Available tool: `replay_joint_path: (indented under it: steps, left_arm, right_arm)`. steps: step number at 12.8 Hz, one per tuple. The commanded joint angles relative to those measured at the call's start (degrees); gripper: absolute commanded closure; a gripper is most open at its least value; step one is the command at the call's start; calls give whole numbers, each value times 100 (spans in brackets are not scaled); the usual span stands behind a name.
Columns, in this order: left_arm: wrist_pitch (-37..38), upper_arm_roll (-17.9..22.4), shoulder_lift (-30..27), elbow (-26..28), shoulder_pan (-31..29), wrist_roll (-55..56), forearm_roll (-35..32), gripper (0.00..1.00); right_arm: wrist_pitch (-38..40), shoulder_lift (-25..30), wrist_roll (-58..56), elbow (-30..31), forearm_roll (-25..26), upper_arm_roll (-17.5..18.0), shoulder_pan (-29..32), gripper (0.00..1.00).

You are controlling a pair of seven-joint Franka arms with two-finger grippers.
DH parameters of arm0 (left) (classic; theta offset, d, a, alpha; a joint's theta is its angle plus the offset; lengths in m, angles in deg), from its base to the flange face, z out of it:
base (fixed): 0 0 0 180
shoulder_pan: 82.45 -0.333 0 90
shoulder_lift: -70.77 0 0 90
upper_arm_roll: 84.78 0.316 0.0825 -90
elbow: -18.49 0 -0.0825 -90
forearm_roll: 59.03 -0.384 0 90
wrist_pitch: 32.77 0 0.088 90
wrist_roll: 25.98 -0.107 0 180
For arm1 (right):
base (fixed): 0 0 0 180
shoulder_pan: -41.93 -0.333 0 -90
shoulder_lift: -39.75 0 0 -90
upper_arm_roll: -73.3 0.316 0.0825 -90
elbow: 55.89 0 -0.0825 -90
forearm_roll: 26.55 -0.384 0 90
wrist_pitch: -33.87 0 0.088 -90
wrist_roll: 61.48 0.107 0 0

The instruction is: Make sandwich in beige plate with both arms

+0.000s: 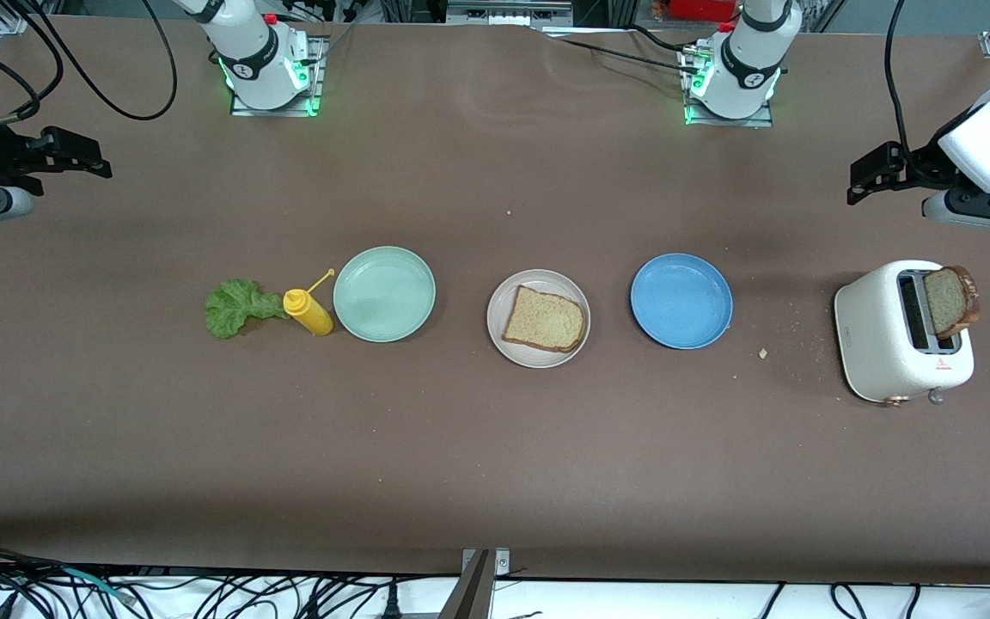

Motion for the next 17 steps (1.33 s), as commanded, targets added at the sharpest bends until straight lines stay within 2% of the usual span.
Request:
replay_joint_path:
  steps: [1, 8, 12, 17]
  left_arm:
    - [-77, -11, -61, 47, 15, 33, 66, 0]
    - [-77, -19, -61, 38, 24, 59, -83, 0]
    - [-77, -19, -61, 47, 24, 59, -83, 0]
    - [-68, -19, -61, 38, 32, 59, -92, 0]
  right_arm:
    - [3, -24, -4, -83, -118, -28, 31, 0]
    - [-225, -59, 40, -92, -294, -36, 31, 0]
    - [-436, -33, -65, -100, -233, -221, 22, 0]
    - [-629, -33, 14, -92, -66, -186, -30, 0]
